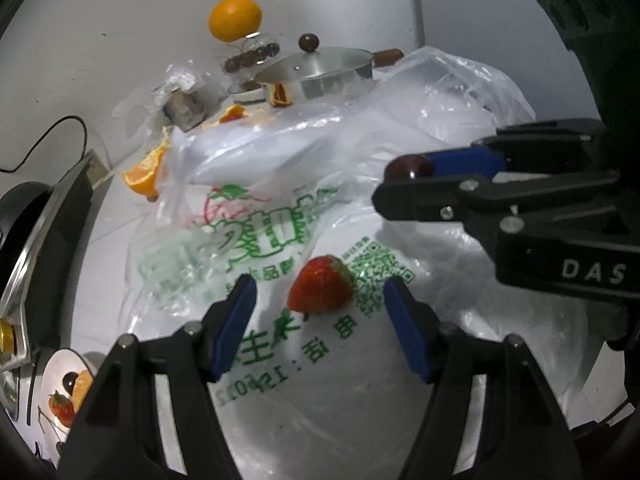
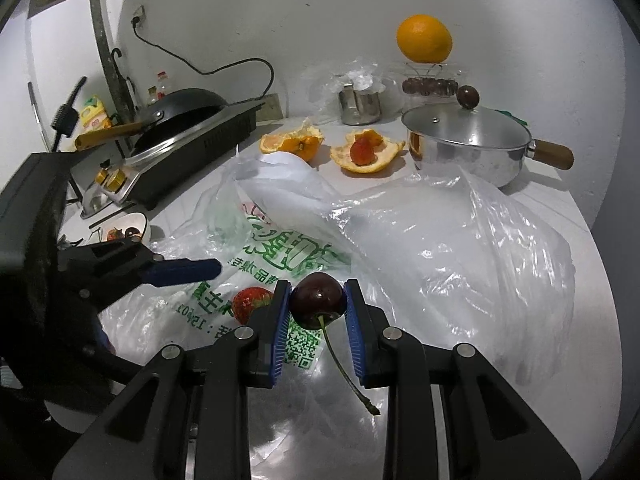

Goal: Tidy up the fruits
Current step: 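Grasp a strawberry with the left gripper while the right holds the cherry, then lift and carry the strawberry with the left gripper while the right carries the cherry to the plate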

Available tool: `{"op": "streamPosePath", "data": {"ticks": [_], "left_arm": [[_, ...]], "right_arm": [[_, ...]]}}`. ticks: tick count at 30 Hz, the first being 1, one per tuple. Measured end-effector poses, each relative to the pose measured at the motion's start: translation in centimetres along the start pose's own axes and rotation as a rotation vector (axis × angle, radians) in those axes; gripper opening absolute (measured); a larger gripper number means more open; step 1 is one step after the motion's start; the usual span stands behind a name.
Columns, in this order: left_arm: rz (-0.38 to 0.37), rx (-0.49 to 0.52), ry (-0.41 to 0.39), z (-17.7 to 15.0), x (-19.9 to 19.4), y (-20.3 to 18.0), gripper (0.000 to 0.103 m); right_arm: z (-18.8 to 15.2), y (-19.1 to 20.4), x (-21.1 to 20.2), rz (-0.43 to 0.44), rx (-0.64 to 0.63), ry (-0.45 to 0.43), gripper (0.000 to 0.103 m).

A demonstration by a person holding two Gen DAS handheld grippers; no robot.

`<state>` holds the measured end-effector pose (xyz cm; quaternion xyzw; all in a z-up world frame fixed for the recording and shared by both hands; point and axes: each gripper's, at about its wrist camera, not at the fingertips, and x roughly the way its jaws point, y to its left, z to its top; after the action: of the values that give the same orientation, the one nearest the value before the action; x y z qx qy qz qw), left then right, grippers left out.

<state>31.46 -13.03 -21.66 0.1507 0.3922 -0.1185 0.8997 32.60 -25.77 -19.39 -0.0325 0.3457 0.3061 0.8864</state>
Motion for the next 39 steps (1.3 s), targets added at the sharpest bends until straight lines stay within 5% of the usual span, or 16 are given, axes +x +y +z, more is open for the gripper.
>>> {"op": "streamPosePath", "data": {"ticks": [4, 11, 39], "left_arm": [[-0.006, 0.012, 0.013, 0.2, 0.7, -0.3, 0.066], [-0.007, 0.022, 0.025, 0.3, 1.8, -0.4, 0.037], [-0.016, -0.014, -0.121, -0.8, -5.8, 1.6, 0.036]], "right_arm": [[0.1, -0.4, 0.1, 0.004, -0.004, 0.002, 0.028], [0.1, -1.0, 0.2, -0.005, 0.005, 0.0, 0.028], [0.0, 2.9, -2.3, -0.061, -0.048, -0.009, 0.028]]}}
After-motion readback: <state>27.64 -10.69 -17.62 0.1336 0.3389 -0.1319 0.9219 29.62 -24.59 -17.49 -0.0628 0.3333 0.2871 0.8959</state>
